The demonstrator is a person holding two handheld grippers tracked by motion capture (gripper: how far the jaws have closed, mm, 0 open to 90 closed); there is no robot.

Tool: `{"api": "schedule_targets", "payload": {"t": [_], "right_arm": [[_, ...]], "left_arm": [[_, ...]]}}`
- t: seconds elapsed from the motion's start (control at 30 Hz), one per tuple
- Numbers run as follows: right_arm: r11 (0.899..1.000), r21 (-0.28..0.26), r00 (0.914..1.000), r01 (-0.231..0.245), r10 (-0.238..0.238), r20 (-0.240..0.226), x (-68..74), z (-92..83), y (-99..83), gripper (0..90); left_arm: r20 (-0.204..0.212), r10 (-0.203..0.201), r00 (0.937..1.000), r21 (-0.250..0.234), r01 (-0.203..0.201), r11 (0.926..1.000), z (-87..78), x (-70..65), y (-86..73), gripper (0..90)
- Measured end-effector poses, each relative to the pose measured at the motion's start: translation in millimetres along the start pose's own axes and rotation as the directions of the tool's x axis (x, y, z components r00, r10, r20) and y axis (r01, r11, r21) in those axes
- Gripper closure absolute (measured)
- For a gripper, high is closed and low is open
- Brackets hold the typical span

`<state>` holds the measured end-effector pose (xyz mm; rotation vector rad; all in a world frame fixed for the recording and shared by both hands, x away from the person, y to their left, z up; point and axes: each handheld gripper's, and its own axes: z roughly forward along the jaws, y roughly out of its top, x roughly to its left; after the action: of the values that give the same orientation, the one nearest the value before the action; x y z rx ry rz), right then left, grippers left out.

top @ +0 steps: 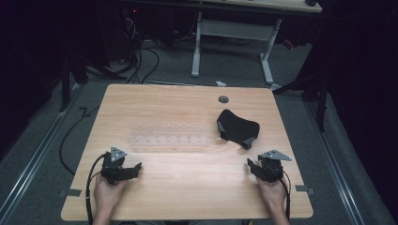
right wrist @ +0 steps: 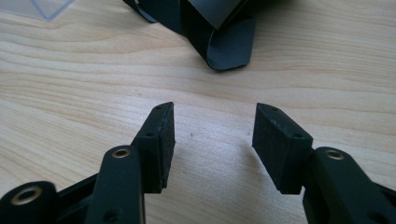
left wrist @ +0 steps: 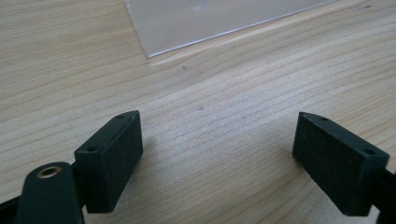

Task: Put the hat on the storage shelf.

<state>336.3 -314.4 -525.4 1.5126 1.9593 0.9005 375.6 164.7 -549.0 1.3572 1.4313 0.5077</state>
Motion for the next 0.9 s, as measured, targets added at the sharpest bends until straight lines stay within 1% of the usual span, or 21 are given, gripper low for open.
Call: {"api": "schedule_targets", "payload": {"t": [0.13, 0.23, 0.3, 0.47, 0.5, 0.6, 0.67, 0.7, 0.83, 0.9], "right_arm": [[1.0, 0.001, 0.9999, -0.011, 0.011, -0.001, -0.6, -3.9, 0.4, 50.7], [0.999, -0.021, 0.9997, -0.025, 0.025, -0.006, -2.0, -7.7, 1.3, 50.9], [0.999, -0.027, 0.9994, -0.033, 0.032, -0.01, -3.4, -10.0, 2.4, 51.0], [0.998, -0.021, 0.9983, -0.055, 0.055, -0.02, -6.9, -13.0, 7.4, 51.5], [0.998, -0.031, 0.9979, -0.062, 0.062, -0.017, -9.8, -14.3, 12.2, 51.5], [0.996, -0.036, 0.9965, -0.079, 0.078, -0.028, -11.2, -15.5, 18.7, 50.8], [0.996, -0.042, 0.9969, -0.076, 0.075, -0.025, -10.9, -15.5, 21.3, 50.3], [0.995, -0.049, 0.9962, -0.085, 0.083, -0.023, -9.9, -15.1, 26.3, 48.5], [0.993, -0.06, 0.9949, -0.1, 0.1, -0.008, -10.1, -11.0, 32.4, 45.1], [0.993, -0.065, 0.9951, -0.099, 0.099, -0.004, -10.5, -9.9, 33.9, 44.1]], "left_arm": [[0.001, -0.003, 1.0, -0.002, 0.003, 1.0, 0.0, -0.2, 0.0, 16.8], [0.002, -0.003, 1.0, -0.001, 0.003, 1.0, 0.0, -0.2, 0.0, 16.9], [0.002, -0.003, 1.0, -0.002, 0.003, 1.0, -0.1, -0.3, 0.0, 17.0], [0.002, -0.002, 1.0, -0.001, 0.002, 1.0, -0.1, -0.2, 0.0, 17.1], [0.002, -0.002, 1.0, -0.001, 0.002, 1.0, -0.2, -0.3, 0.0, 17.2], [0.002, -0.003, 1.0, -0.001, 0.003, 1.0, -0.2, -0.3, 0.0, 17.2], [0.002, -0.002, 1.0, -0.001, 0.002, 1.0, -0.3, -0.3, 0.0, 17.3], [0.002, -0.002, 1.0, -0.001, 0.002, 1.0, -0.3, -0.3, 0.0, 17.3], [0.002, -0.002, 1.0, -0.001, 0.002, 1.0, -0.3, -0.3, -0.1, 17.3], [0.002, -0.002, 1.0, -0.001, 0.002, 1.0, -0.3, -0.3, -0.1, 17.3]]}}
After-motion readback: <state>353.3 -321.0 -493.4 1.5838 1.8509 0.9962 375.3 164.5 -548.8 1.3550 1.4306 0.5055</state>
